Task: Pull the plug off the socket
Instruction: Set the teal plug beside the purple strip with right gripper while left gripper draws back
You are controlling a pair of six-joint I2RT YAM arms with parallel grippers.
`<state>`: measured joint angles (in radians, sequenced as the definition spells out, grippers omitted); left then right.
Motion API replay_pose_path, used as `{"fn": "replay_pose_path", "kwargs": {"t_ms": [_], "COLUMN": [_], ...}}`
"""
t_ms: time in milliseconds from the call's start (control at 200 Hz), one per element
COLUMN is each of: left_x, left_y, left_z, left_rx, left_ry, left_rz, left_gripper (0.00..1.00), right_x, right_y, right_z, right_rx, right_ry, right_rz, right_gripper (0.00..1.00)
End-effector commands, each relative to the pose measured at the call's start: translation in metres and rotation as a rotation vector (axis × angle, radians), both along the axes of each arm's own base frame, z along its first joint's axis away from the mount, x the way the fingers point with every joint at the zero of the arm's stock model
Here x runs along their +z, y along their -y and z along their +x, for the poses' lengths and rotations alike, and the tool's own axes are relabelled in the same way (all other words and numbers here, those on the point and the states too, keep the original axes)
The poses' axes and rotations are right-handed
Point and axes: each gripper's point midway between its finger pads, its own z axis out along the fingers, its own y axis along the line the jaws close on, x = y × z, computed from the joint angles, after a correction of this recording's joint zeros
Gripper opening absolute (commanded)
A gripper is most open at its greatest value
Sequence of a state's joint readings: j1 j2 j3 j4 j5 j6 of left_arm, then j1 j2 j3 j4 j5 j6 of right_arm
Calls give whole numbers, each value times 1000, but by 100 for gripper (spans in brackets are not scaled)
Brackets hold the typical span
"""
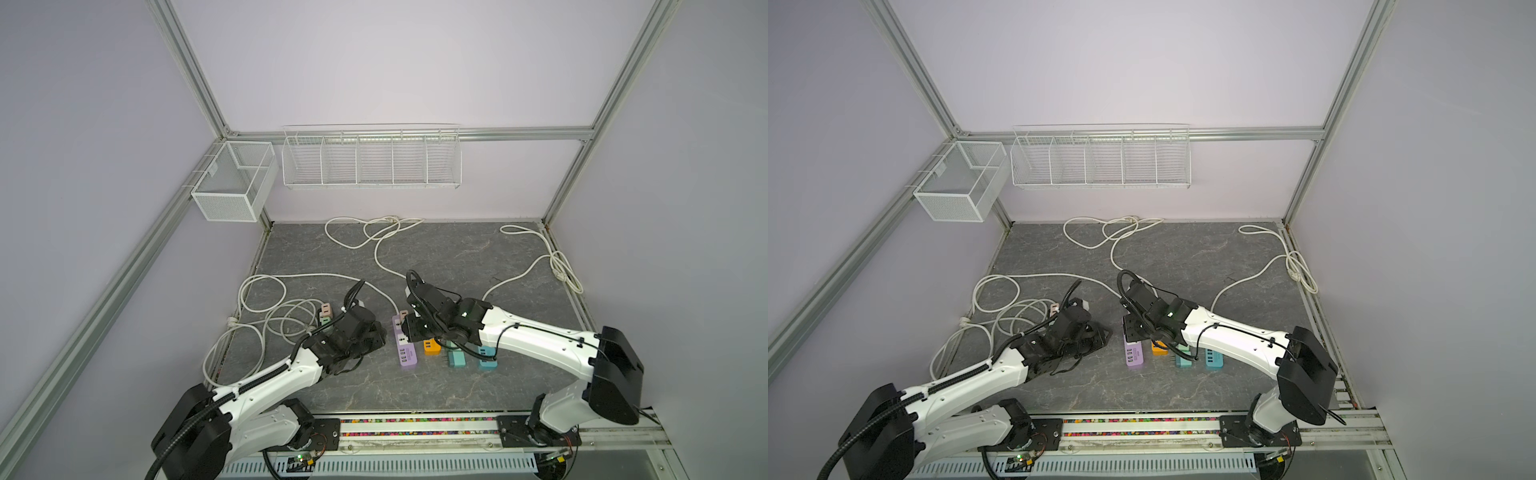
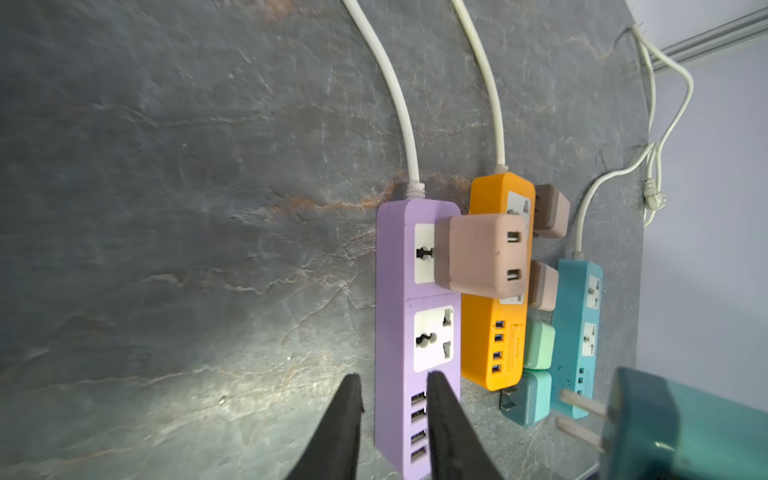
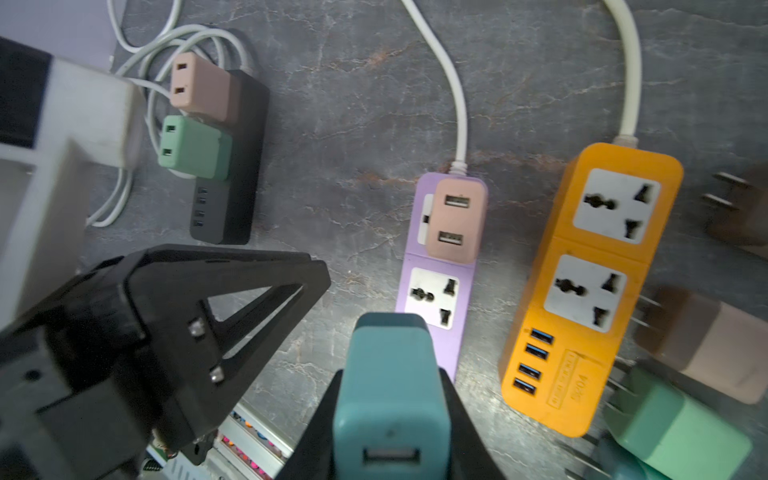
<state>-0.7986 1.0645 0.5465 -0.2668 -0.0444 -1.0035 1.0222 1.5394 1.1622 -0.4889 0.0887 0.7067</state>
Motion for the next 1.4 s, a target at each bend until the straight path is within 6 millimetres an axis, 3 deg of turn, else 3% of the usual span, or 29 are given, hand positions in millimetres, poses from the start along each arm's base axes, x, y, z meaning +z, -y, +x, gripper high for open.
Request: {"fn": "replay_pose_path", "kwargs": {"t_ms": [0, 245, 365, 615, 985, 1395], "left_x": [13, 22, 22, 17, 10, 6], "left_y": [-27, -55, -62, -65, -66, -65], "left_z": [1, -7, -10, -11, -13, -12], "left_rx": [46, 87, 99, 108, 117, 117], "left_ry": [56, 84, 89, 90, 71, 65], "left_rz": [75, 129, 140, 138, 138, 142], "left_gripper": [31, 35, 36, 39, 42, 46], "right_x": [-6, -30, -41, -67, -89, -101], "right_y": [-27, -66, -76, -79, -81, -71], "right_z": [-8, -11, -10, -6, -5, -6], "right_rx": [62, 103, 109, 93, 81, 65], "right_ry": [-30, -52, -54, -74, -100, -108], "right_rz": [59, 107, 112, 83, 55, 2], "right_gripper": [11, 12, 12, 14, 16, 27]}}
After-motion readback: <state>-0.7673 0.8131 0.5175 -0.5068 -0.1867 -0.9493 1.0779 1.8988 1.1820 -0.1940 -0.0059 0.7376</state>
